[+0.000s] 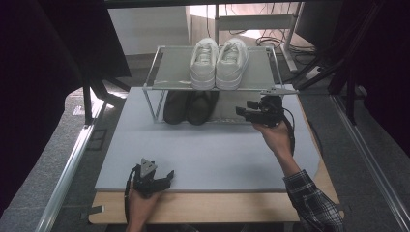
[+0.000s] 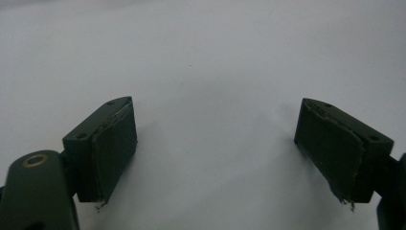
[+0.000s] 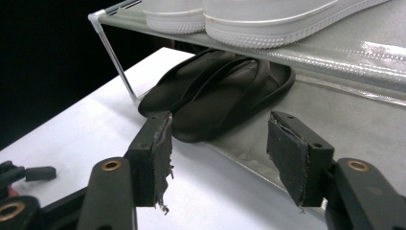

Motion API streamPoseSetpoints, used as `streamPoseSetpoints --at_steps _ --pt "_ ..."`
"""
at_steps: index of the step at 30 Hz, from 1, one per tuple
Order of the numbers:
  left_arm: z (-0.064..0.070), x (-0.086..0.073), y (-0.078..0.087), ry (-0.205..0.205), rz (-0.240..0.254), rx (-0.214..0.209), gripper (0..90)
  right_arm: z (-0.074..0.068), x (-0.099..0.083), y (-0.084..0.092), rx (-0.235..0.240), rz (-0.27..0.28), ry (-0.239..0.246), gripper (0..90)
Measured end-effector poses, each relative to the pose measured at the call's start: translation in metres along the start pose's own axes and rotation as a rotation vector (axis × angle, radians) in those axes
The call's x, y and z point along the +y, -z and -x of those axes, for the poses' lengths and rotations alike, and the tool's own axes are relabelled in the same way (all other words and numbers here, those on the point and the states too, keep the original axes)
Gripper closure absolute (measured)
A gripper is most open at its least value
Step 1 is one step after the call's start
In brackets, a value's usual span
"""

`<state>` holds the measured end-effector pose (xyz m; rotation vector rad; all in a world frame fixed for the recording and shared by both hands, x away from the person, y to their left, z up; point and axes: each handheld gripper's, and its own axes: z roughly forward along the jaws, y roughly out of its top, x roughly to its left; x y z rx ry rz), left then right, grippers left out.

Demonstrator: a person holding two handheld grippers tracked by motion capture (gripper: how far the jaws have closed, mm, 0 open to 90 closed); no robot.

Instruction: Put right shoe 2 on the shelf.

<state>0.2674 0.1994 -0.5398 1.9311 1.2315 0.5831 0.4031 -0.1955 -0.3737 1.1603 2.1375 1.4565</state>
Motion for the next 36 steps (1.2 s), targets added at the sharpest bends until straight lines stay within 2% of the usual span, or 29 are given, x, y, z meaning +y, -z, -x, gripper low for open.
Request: streamPoseSetpoints --at_steps 22,36 --pt "0.000 0.000 0.000 -0.003 0.001 0.001 14.5 -0.006 -0.022 0.031 -0.011 -0.071 0.124 26.7" --pt "0.000 0.000 0.000 -0.003 0.000 0.002 14.5 -0.003 -0.046 0.054 -0.025 -0.122 0.162 19.8"
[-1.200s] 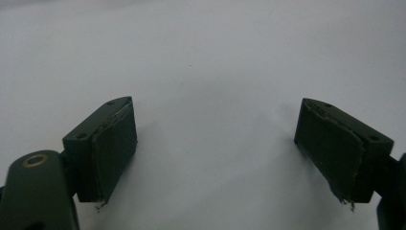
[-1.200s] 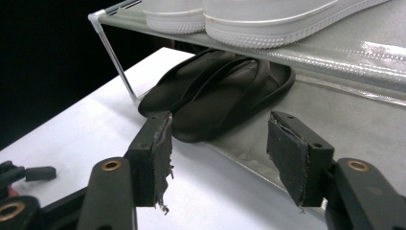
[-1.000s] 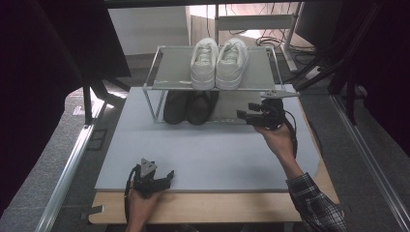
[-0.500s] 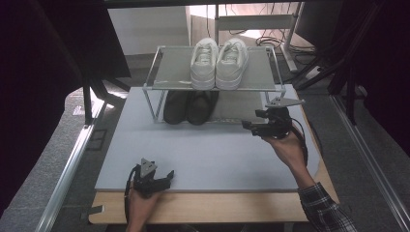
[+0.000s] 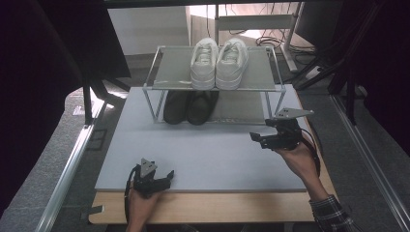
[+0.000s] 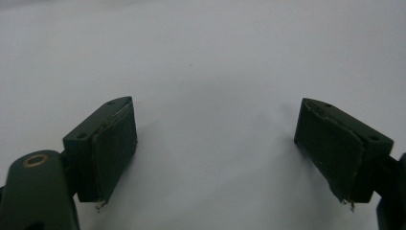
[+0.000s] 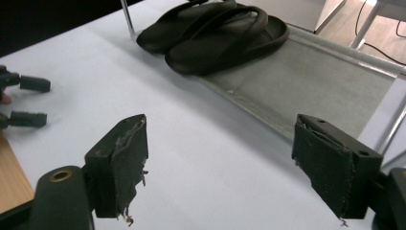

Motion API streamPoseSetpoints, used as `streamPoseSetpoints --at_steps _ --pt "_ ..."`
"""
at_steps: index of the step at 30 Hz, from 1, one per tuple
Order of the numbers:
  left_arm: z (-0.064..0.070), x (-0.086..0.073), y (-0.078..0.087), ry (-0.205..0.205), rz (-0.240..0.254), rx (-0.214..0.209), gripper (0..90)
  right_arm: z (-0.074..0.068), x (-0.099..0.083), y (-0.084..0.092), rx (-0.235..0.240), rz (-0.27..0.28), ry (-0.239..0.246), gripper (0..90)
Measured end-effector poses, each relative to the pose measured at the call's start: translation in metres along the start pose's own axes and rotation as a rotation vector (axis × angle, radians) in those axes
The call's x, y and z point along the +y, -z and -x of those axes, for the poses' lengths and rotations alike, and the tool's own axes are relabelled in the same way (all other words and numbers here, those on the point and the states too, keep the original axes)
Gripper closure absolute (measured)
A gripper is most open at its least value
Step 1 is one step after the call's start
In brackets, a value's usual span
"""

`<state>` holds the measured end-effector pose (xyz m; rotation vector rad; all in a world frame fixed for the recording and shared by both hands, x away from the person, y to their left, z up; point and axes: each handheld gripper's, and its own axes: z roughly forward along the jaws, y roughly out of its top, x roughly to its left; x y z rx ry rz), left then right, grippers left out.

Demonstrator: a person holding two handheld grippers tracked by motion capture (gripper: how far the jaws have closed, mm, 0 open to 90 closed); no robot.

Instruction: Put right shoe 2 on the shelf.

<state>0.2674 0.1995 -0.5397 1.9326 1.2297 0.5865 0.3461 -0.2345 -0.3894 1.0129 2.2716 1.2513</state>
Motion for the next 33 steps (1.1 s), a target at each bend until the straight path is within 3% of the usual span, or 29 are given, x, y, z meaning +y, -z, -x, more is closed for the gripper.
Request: streamPoseSetpoints --at_steps 19,29,33 --pt "0.001 0.000 0.000 0.007 0.002 0.002 14.6 -0.001 -0.045 0.015 -0.028 -0.057 0.025 16.2" --pt "0.001 0.000 0.000 0.007 0.001 0.002 14.6 -0.001 -0.071 0.017 -0.033 -0.073 0.005 14.7" --pt "0.001 0.000 0.000 0.007 0.001 0.002 14.6 -0.003 -0.080 0.016 -0.059 -0.087 0.008 14.5"
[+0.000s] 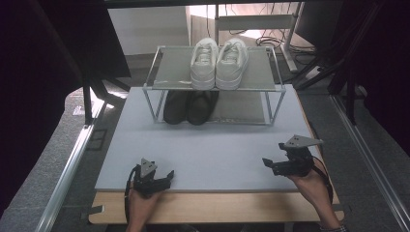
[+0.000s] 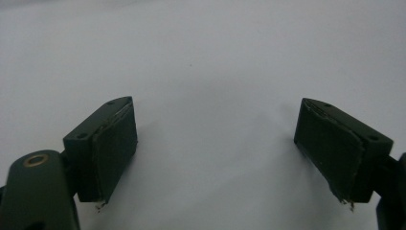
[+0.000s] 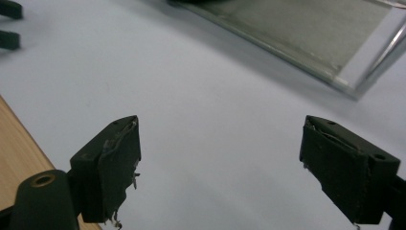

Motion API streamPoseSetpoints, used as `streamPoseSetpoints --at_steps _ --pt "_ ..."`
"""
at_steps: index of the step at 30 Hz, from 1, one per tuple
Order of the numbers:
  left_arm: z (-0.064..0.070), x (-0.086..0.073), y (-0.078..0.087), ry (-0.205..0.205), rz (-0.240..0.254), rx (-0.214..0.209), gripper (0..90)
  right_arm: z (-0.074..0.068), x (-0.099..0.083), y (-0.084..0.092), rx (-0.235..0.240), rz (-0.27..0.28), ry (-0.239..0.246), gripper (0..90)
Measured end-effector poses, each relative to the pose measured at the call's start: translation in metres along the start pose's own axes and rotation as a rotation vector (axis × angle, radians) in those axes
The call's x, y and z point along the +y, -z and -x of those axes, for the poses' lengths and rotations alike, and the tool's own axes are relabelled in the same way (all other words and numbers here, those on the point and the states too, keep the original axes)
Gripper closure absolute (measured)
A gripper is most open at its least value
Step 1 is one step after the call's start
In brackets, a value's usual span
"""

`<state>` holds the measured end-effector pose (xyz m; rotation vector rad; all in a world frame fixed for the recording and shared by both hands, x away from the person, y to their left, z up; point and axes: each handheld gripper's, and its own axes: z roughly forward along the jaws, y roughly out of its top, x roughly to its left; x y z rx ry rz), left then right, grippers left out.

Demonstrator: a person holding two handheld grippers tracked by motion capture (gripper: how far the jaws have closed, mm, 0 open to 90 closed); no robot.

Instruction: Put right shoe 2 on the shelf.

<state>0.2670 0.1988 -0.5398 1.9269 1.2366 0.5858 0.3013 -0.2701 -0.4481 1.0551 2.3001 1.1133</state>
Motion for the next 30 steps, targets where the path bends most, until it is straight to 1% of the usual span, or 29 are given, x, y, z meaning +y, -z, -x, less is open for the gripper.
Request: streamPoseSetpoints --at_steps 1,6,10,18,21,24,26,30 --pt "0.000 0.000 0.000 0.000 0.000 0.000 14.6 -0.001 -0.002 -0.001 -0.007 -0.002 0.003 14.4" --pt "0.000 0.000 0.000 0.000 0.000 0.000 14.6 -0.004 -0.014 -0.006 -0.014 -0.011 -0.002 14.0" --pt "0.000 0.000 0.000 0.000 0.000 0.000 14.6 -0.006 -0.023 -0.011 -0.024 -0.011 0.010 13.1" --pt "0.000 0.000 0.000 0.000 0.000 0.002 14.8 -0.007 -0.046 -0.022 -0.025 -0.017 -0.019 12.9" --pt "0.000 0.000 0.000 0.001 0.002 0.001 14.7 -0.008 -0.055 -0.026 -0.016 -0.002 -0.031 12.8" --pt "0.000 0.000 0.000 0.001 0.002 0.001 14.7 -0.009 -0.063 -0.027 -0.023 0.014 -0.031 12.7" --pt "0.000 0.000 0.000 0.001 0.002 0.001 14.7 -0.010 -0.068 -0.029 -0.017 0.026 -0.040 12.7" --pt "0.000 0.000 0.000 0.001 0.002 0.001 14.7 -0.012 -0.076 -0.034 -0.017 0.040 -0.036 12.7"
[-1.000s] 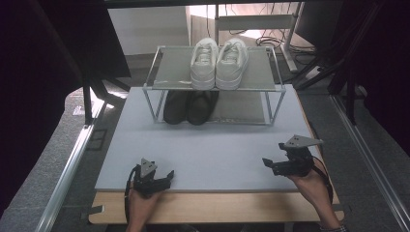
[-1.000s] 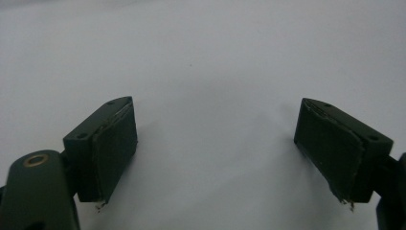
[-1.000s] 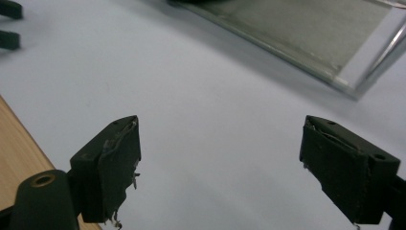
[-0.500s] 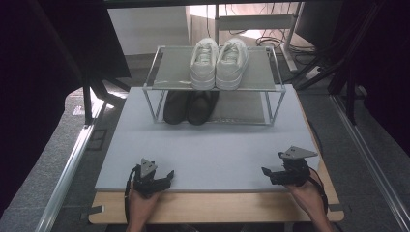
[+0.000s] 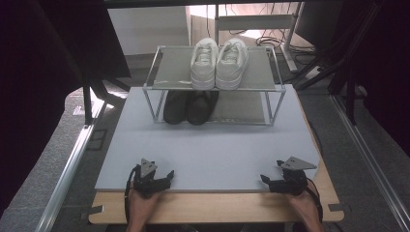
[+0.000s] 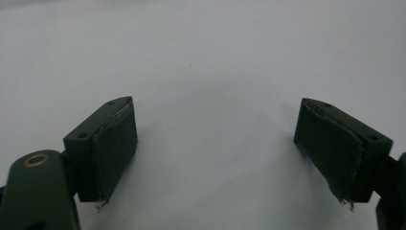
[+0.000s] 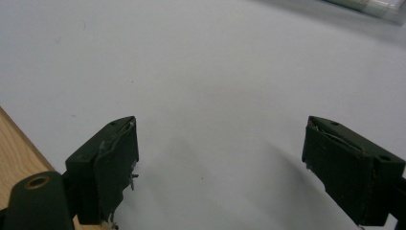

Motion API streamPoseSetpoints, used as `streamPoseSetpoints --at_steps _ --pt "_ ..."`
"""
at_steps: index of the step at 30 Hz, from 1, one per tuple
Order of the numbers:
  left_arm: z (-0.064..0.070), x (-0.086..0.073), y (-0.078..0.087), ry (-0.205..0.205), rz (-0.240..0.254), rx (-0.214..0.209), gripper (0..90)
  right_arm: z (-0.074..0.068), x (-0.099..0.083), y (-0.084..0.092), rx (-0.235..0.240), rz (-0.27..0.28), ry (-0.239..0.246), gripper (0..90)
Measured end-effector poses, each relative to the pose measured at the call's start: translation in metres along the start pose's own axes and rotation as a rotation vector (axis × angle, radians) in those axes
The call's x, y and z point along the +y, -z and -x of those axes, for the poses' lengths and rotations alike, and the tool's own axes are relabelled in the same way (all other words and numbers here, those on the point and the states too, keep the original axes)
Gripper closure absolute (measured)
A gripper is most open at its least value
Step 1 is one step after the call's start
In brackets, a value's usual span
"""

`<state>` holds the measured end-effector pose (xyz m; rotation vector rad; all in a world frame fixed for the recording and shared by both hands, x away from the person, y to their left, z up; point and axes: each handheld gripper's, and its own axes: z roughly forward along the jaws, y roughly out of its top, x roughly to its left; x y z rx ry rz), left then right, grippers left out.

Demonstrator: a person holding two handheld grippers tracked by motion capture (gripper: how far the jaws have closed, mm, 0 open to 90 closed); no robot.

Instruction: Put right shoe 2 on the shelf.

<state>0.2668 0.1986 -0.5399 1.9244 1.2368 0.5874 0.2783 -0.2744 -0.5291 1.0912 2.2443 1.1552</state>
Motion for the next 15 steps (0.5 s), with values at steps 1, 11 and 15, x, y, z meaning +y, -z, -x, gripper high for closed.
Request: streamPoseSetpoints --at_steps 1,11,15 --pt "0.0000 0.0000 0.0000 0.000 0.000 0.000 14.7 -0.0007 -0.0017 -0.0016 0.002 -0.003 0.004 12.6" --pt "0.0000 0.0000 0.0001 -0.001 0.000 0.000 14.8 -0.0053 -0.0063 -0.0051 -0.029 0.020 -0.005 10.5" --pt "-0.0001 0.0000 0.0000 0.000 -0.001 0.000 14.7 -0.0053 -0.0065 -0.0049 -0.029 0.020 -0.009 10.8"
